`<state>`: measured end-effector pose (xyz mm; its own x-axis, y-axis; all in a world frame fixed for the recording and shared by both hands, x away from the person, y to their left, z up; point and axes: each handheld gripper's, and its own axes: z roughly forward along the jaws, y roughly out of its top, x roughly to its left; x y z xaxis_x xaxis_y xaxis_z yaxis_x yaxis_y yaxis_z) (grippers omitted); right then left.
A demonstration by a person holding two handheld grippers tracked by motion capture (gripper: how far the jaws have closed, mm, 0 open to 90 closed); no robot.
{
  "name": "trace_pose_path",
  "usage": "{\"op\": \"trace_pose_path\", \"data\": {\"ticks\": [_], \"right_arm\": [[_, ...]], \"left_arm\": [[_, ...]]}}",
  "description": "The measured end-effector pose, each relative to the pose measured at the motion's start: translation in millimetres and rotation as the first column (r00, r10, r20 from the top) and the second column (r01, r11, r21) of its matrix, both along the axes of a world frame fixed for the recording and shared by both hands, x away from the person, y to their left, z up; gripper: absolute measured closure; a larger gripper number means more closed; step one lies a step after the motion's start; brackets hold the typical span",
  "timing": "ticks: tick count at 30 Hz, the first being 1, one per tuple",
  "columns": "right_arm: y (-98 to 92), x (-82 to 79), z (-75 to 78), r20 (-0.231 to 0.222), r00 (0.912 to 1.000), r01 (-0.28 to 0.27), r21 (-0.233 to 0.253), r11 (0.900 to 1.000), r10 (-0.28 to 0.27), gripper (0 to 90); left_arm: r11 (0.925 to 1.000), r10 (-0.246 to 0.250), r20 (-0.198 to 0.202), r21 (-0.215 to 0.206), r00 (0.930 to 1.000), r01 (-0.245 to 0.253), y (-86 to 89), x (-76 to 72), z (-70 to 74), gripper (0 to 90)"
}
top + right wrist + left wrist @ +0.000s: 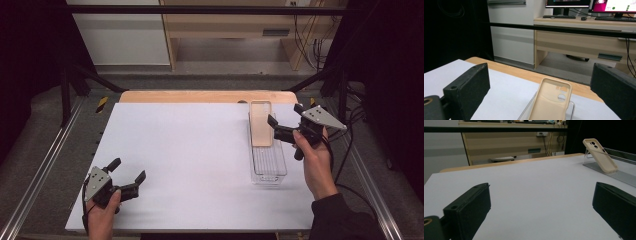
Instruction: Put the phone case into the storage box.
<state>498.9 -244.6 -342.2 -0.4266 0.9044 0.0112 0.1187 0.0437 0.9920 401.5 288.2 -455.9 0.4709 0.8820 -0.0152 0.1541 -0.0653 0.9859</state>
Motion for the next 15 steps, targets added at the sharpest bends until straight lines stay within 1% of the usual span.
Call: {"op": "trace_pose_path", "data": {"ticks": [7, 13, 15], "right_arm": [[-6.6, -6.5, -3.1, 0.0, 1.0, 0.007, 0.001, 1.0, -0.007, 3.0], [-10.7, -13.2, -3.9, 0.006, 1.0, 0.002, -0.01, 1.0, -0.002, 2.8], [-11.3, -15.3, -4.0, 0.008, 1.0, -0.001, -0.016, 1.0, 0.002, 2.8]], "left_arm": [[1.0, -0.002, 0.002, -0.002, 1.0, 0.002, -0.1, -0.1, 0.1, 1.5], [0.9999, -0.012, 0.004, -0.004, 0.9999, 0.012, 1.2, -0.7, 0.7, 1.5], [0.9998, -0.019, 0.014, -0.008, 0.9997, 0.019, 1.9, -1.7, 1.9, 1.5]]}}
